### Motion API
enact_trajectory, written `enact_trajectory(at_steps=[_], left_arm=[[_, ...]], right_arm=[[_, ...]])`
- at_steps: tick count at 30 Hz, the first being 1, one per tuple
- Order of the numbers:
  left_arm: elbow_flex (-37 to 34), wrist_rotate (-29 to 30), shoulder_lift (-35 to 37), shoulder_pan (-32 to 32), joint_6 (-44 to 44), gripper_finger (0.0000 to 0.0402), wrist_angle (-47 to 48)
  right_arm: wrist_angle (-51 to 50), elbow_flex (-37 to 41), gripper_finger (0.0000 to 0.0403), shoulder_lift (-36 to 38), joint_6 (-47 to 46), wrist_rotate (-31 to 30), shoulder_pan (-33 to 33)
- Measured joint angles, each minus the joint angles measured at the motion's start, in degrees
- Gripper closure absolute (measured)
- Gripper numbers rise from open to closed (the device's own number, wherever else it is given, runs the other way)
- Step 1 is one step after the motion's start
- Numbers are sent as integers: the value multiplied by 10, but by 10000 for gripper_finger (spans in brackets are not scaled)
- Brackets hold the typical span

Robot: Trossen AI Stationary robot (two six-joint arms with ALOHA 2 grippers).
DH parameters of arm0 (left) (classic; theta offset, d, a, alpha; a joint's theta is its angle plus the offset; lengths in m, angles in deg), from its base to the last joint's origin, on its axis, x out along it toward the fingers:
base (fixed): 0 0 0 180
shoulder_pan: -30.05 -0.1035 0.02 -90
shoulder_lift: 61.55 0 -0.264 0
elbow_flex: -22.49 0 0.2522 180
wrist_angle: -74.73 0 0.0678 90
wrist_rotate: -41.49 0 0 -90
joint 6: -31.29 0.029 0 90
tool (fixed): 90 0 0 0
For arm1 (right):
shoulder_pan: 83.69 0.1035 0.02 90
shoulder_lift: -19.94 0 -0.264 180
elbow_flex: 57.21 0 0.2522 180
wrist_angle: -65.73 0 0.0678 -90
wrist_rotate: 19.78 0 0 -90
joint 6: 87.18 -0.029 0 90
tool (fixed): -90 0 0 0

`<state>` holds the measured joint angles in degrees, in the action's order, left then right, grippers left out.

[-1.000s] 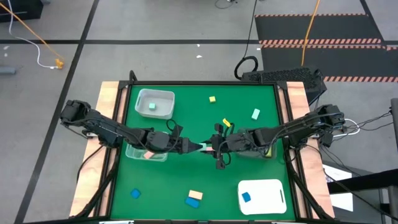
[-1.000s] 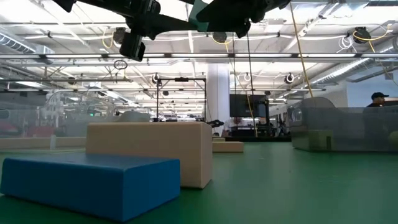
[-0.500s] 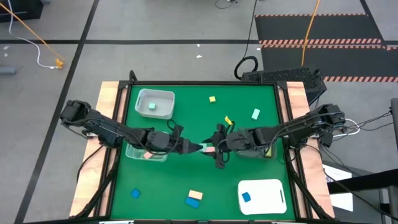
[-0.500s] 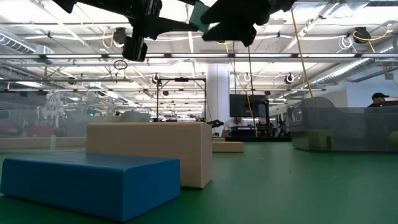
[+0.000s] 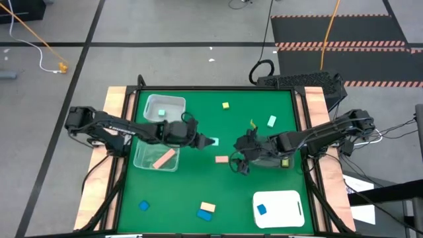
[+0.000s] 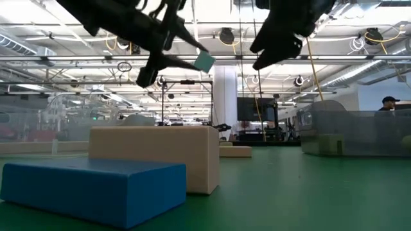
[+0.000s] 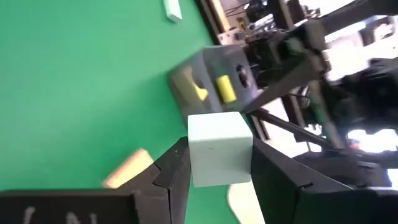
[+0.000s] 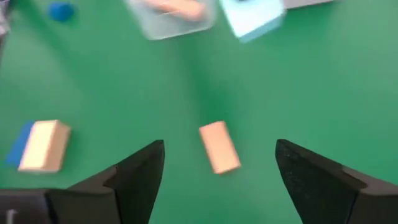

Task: Sort & place blocks by color
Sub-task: Put the bottom light blue block into the gray bin

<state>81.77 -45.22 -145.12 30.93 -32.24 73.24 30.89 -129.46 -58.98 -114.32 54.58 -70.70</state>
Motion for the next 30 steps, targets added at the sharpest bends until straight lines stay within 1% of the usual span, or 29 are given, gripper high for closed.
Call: enact_trajectory(at_steps=[3,6,11,14,19,22,24,26,28,30], left_arm=[[0,-45,0,-41,32,265,2],[0,-88,0,-82,58,267,2],[0,-150,0,-163,101,262,25],[0,-176,0,-224,130,263,40],[0,-205,0,-321,146,264,40],[0,-214,0,-369,165,264,43],[0,-215,0,-396,179,264,55],[0,-215,0,-419,186,264,70],[0,-215,0,-436,194,264,86],[0,-215,0,-448,212,264,93]], right_arm=[[-40,0,117,17,-49,-56,-4],[-63,-1,123,33,-118,-107,-14],[-115,-1,128,60,-257,-154,-45],[-153,-1,129,67,-320,-175,-71],[-267,0,129,72,-427,-173,-121],[-345,0,129,73,-486,-138,-160],[-384,0,129,72,-486,-116,-190],[-413,0,129,72,-466,-107,-227],[-416,0,129,73,-439,-98,-264],[-398,0,129,72,-400,-97,-301]])
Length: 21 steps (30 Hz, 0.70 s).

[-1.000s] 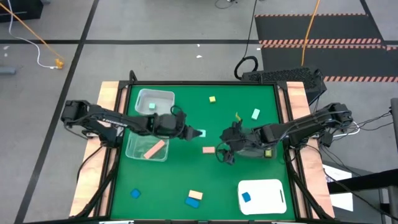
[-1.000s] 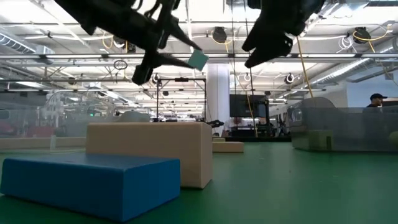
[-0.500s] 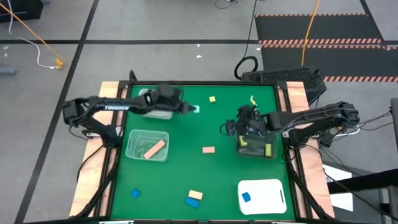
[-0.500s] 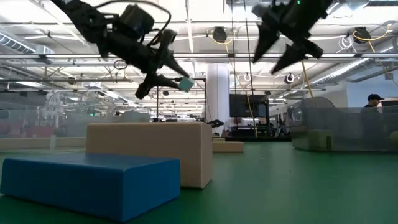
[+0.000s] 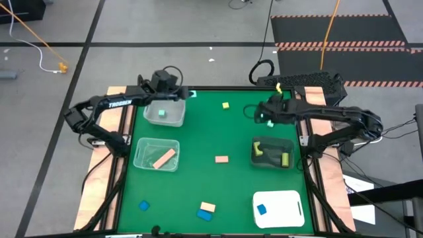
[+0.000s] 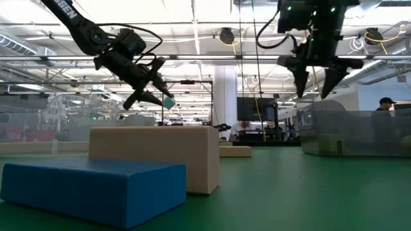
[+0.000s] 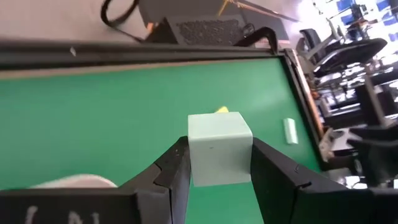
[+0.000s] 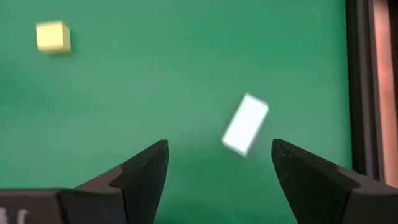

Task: Sort & place blocks by color
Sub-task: Put the bottom light blue block into the gray bin

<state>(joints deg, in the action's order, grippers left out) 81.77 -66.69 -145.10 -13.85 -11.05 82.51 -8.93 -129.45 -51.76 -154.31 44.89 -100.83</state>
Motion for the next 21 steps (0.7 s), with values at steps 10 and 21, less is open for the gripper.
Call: enact_trajectory(at_steps=[10,21], left_arm=[[6,2,0,-15,194,264,-25],[183,122,0,32,332,263,346]], right_arm=[[69,0,129,0,216,74,-146],[75,0,129,0,314,105,-230]])
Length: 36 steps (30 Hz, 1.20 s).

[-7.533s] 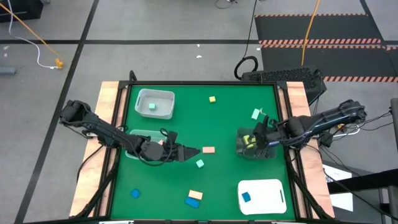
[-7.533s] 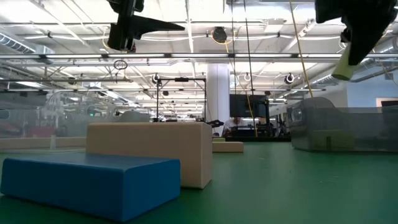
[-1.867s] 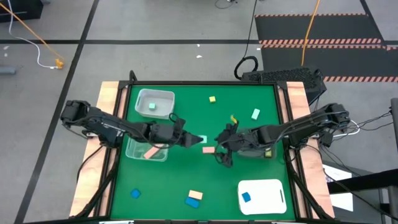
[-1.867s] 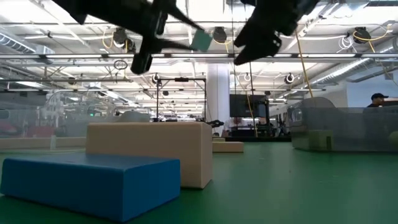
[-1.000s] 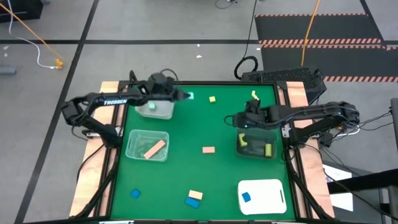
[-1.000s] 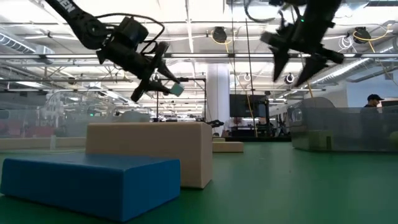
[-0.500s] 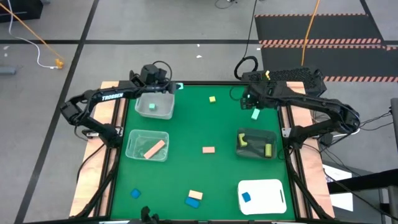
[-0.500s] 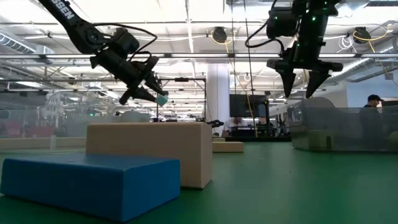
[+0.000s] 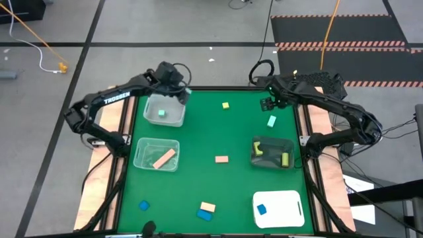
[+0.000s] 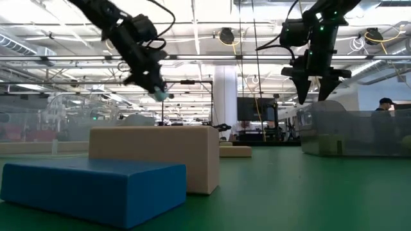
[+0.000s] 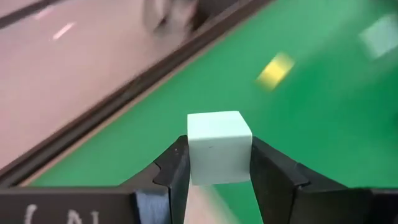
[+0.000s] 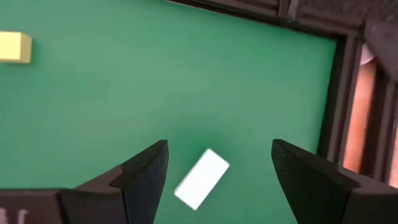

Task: Sort & place blocks by color
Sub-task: Put the bottom light blue block into the gray bin, then put the light blue block into the gray bin

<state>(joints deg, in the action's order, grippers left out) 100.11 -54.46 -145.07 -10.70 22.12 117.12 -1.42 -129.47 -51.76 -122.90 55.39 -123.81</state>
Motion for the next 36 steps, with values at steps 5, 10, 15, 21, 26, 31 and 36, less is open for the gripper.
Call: enact_trajectory(at_steps=[5,10,15,21,26,31,36], left_arm=[[63,107,1,19,-12,263,231],[35,140,0,27,-30,263,322],[-27,151,0,18,-81,263,271],[-91,151,0,9,-152,254,204],[-98,151,0,7,-168,212,199],[-98,149,0,6,-177,175,206],[-98,143,0,6,-202,165,212]], right_arm=[[2,4,129,-5,-38,31,-26],[10,51,129,-6,-88,32,-30],[51,109,129,-6,-130,32,-30],[112,163,129,-6,-170,78,-31],[163,204,129,-6,-217,95,-30],[202,236,129,-6,-260,95,-29],[243,251,129,-6,-266,90,-29]])
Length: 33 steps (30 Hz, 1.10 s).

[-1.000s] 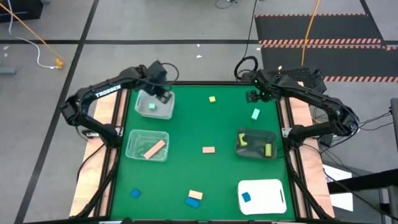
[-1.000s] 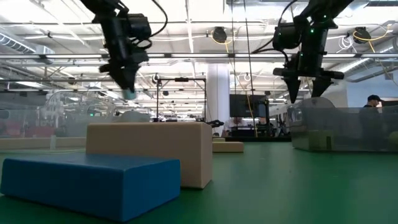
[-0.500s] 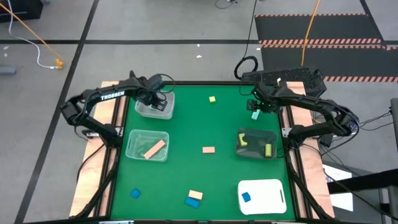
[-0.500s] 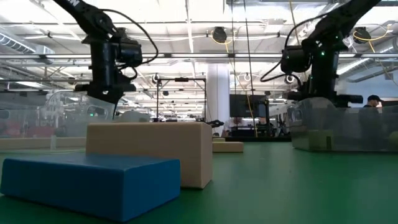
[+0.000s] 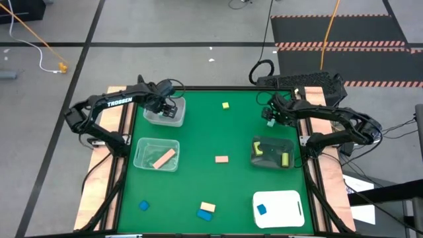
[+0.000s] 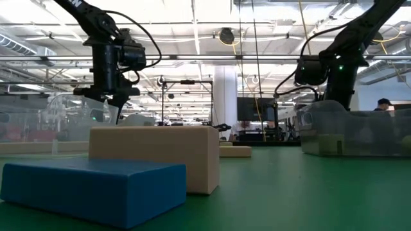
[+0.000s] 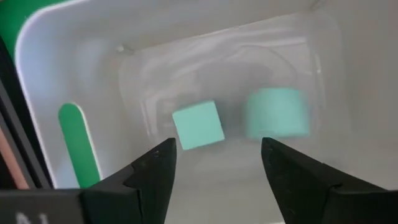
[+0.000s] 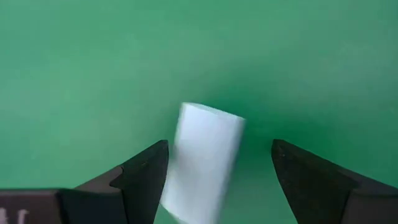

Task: Sort & place blocks by color
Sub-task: Put the light blue block into the gray bin

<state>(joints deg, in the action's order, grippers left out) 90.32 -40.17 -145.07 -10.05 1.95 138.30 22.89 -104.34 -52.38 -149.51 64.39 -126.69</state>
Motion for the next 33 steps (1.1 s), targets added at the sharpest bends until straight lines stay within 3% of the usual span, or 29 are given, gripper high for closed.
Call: enact_trajectory(at_steps=[8,19,27,33], left_arm=[[29,-21,0,-1,-19,183,2],[139,-25,0,8,-7,202,-1],[218,-31,0,32,3,202,-13],[232,-106,0,56,6,201,-108]], right_arm=[[21,14,151,1,18,-17,0],[17,21,293,1,58,-27,0],[52,23,295,9,91,-12,-1],[202,23,291,42,95,57,0]])
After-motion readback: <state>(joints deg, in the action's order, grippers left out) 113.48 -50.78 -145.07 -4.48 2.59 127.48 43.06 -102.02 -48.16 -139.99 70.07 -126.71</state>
